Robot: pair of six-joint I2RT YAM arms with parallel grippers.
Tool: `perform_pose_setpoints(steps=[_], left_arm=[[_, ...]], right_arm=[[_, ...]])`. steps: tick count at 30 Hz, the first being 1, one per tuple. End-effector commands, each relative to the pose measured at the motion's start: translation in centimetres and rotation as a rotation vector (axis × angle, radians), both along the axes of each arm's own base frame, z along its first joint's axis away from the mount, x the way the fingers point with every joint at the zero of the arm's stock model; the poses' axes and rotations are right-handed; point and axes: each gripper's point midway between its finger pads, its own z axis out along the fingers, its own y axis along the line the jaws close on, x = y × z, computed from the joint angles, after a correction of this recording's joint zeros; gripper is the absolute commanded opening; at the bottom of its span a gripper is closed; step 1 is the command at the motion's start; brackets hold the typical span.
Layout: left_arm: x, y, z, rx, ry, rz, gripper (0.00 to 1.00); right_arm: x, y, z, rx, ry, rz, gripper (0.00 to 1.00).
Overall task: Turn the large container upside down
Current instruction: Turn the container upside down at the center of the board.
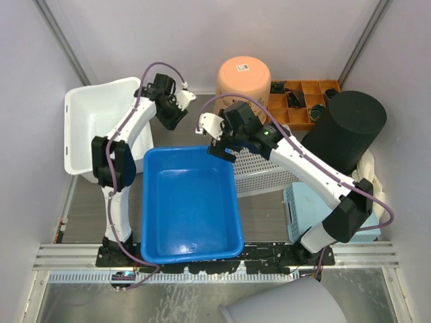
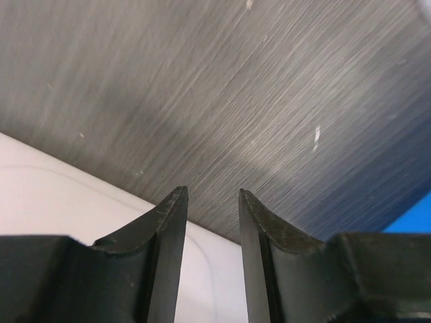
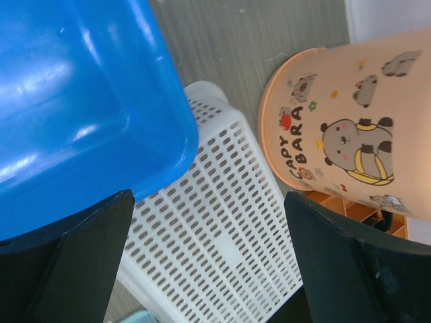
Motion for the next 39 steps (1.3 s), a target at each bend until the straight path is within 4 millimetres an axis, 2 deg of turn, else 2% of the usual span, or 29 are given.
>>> perform_pose_setpoints(steps=[1,4,9,12,14,16,18,21,22,23,24,25,26,28,30,32,35,37,39], left_arm=[[0.7,4.0,-0.1,0.081,-0.020,0.085,0.37],[-0.4,5.9,-1.3,0.093,0.002,0.123,0.37],[-4.3,10.0,-3.1,0.097,0.088,0.183,0.37],[-6.1,13.3,-3.3,0.103,0.096,0.244,0.38],[-6.9,15.2,-3.1,0.100,0.100,0.285,0.38],[-7.4,16.6,-2.7,0.090,0.105,0.321,0.38],[-7.4,17.7,-2.1,0.085,0.089,0.354,0.39],[-6.8,18.3,-0.3,0.074,0.049,0.408,0.40],[-6.7,18.1,0.8,0.047,0.039,0.435,0.43],[-6.9,17.6,2.1,0.014,0.033,0.457,0.54],[-7.2,17.1,3.7,-0.028,0.025,0.476,0.72],[-7.8,16.5,5.3,-0.068,0.015,0.495,0.83],[-8.4,16.0,6.9,-0.104,0.003,0.505,0.99],[-9.9,15.6,10.2,-0.152,-0.056,0.530,0.98],[-11.5,15.9,13.3,-0.156,-0.150,0.551,0.98],[-13.0,17.0,16.2,-0.127,-0.248,0.589,0.98],[-15.3,18.6,19.9,-0.092,-0.389,0.642,0.98],[-17.2,18.6,21.3,-0.096,-0.450,0.629,0.98],[-17.7,18.1,19.7,-0.101,-0.408,0.607,0.98]], right_arm=[[-2.7,-0.7,1.4,-0.099,0.017,0.127,1.00],[-3.1,-2.4,1.3,-0.161,-0.009,0.112,1.00],[-3.3,-3.9,2.5,-0.190,-0.058,0.097,1.00],[-2.1,-5.2,5.1,-0.224,-0.169,0.044,1.00],[-0.9,-7.0,7.3,-0.293,-0.250,-0.034,1.00],[-1.5,-7.7,8.7,-0.312,-0.245,-0.024,1.00],[-4.6,-6.5,8.9,-0.240,-0.133,0.103,1.00],[-12.4,-2.6,9.7,0.003,0.108,0.396,1.00],[-14.8,-1.5,10.0,0.074,0.164,0.482,1.00],[-16.5,-0.6,10.2,0.132,0.216,0.539,1.00],[-17.7,0.1,10.1,0.176,0.270,0.572,1.00],[-18.5,0.6,9.3,0.187,0.318,0.589,1.00],[-19.1,0.8,8.2,0.175,0.354,0.598,1.00],[-19.8,0.4,5.2,0.092,0.363,0.615,1.00],[-20.7,0.1,3.1,0.022,0.360,0.633,1.00],[-22.0,0.8,2.9,0.024,0.373,0.676,1.00],[-25.4,3.4,3.3,0.056,0.434,0.788,1.00],[-27.5,5.3,2.5,0.022,0.437,0.854,1.00],[-28.7,6.5,1.3,-0.033,0.402,0.889,1.00]])
